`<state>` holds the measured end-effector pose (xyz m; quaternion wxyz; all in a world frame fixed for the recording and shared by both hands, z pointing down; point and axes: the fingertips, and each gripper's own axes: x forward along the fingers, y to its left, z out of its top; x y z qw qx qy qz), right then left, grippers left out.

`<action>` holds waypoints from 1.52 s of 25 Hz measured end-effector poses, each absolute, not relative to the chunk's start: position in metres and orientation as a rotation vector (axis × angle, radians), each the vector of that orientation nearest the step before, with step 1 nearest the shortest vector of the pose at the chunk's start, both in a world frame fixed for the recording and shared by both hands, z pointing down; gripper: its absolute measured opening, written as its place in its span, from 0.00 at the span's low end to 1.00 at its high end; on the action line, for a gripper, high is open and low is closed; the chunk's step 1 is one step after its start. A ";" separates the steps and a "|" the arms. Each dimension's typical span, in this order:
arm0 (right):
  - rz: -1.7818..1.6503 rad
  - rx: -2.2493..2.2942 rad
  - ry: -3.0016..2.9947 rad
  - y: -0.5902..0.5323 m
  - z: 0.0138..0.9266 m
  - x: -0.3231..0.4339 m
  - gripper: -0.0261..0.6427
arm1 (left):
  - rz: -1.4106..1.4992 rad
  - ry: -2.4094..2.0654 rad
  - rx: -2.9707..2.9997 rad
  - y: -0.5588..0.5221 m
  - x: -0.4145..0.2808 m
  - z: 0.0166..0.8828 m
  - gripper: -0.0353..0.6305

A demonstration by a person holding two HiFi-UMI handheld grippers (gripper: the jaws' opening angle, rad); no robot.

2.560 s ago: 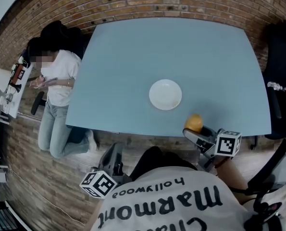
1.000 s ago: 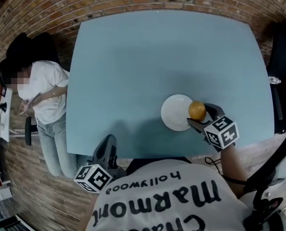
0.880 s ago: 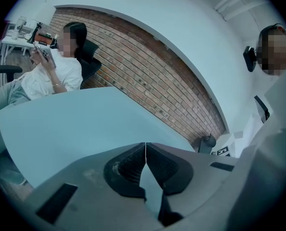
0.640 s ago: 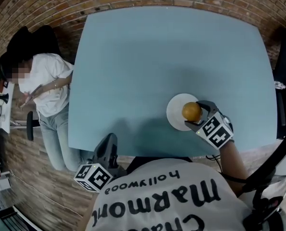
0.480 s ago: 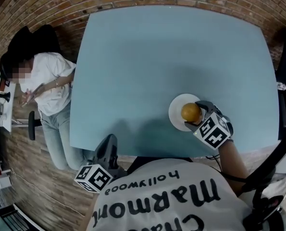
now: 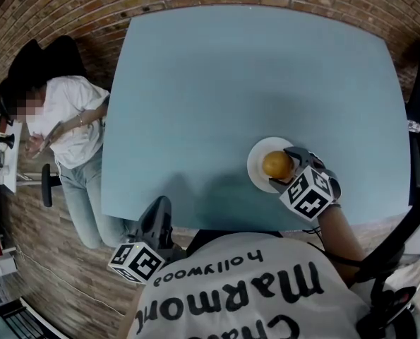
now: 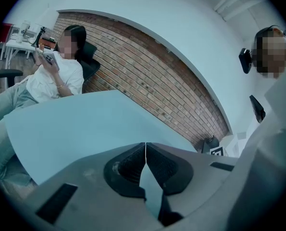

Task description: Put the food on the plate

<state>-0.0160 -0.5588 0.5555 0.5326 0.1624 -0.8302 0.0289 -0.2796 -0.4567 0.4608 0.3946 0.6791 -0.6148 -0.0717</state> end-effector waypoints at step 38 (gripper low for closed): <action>0.176 0.650 -2.265 -0.534 0.487 0.006 0.57 | -0.192 -1.469 1.840 -0.448 -0.239 0.452 0.07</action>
